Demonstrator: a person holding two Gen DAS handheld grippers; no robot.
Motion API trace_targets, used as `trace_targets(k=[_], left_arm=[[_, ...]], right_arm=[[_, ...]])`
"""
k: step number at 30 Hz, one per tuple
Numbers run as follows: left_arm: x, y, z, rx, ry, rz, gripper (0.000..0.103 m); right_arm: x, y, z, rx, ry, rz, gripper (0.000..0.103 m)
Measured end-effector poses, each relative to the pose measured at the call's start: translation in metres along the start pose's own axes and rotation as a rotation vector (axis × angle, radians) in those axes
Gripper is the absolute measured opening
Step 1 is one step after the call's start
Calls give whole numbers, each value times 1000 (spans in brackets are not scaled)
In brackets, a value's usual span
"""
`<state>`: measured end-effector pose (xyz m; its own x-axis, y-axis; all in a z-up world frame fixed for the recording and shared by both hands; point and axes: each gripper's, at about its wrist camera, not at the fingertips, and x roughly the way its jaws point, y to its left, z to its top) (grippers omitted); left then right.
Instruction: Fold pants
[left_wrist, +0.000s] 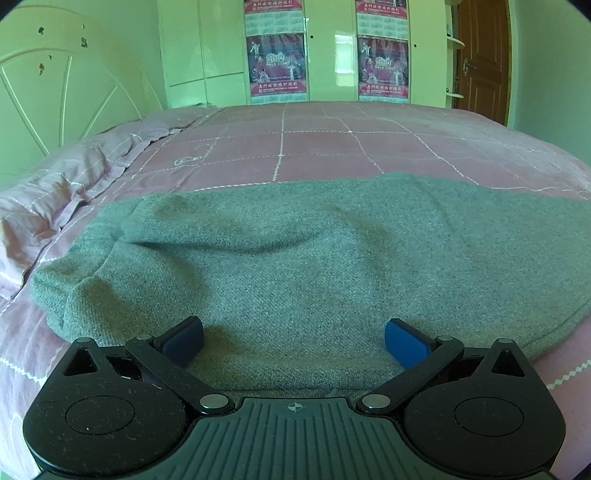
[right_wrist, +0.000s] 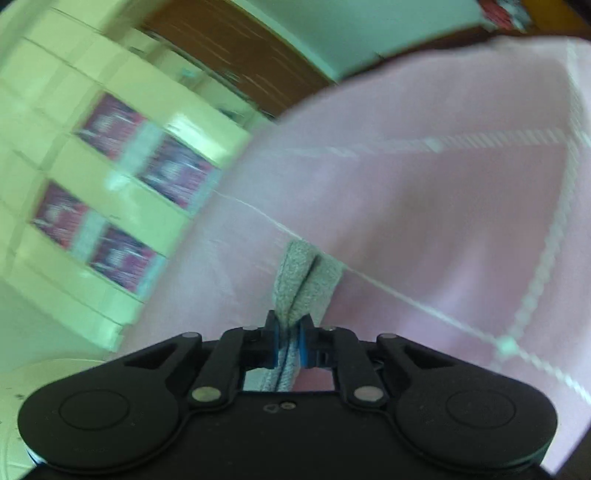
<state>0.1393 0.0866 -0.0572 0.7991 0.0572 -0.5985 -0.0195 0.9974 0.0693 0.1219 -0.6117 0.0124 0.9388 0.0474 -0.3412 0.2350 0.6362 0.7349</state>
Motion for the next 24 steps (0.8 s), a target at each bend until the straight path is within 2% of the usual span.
trace_targets(k=[2, 3, 4, 6, 7, 9, 10, 12, 15, 16, 18, 21, 24], left_arm=[[0, 0, -3, -5, -13, 2, 103], [0, 0, -3, -9, -16, 2, 103], [0, 0, -3, -12, -16, 3, 103], [2, 0, -2, -10, -14, 6, 103], [2, -1, -2, -7, -13, 9, 103], [2, 0, -2, -8, -12, 5, 103], [2, 1, -3, -8, -13, 5, 103], [2, 0, -4, -9, -20, 9, 103], [-1, -3, -3, -11, -35, 27, 103], [-5, -3, -1, -14, -45, 44, 103], [-17, 0, 2, -39, -85, 107, 103], [-31, 24, 6, -150, -121, 143, 103], [-35, 55, 9, -239, -93, 223, 103]], right_arm=[[-9, 5, 0, -49, -33, 31, 1], [-7, -5, -3, -52, -26, -10, 1], [0, -21, -7, -26, 2, -58, 1], [25, -71, -22, 104, 132, -209, 1], [31, -90, -30, 171, 160, -187, 1], [23, -89, -29, 163, 134, -157, 4], [18, -85, -29, 144, 127, -161, 12], [3, -79, -27, 119, 98, -195, 16], [-24, -62, -25, 30, -6, -265, 20], [-27, -54, -26, -5, -10, -241, 20], [-19, -29, -30, -90, 38, -137, 20], [17, 35, -47, -259, 166, 53, 20], [65, 109, -83, -428, 296, 224, 20]])
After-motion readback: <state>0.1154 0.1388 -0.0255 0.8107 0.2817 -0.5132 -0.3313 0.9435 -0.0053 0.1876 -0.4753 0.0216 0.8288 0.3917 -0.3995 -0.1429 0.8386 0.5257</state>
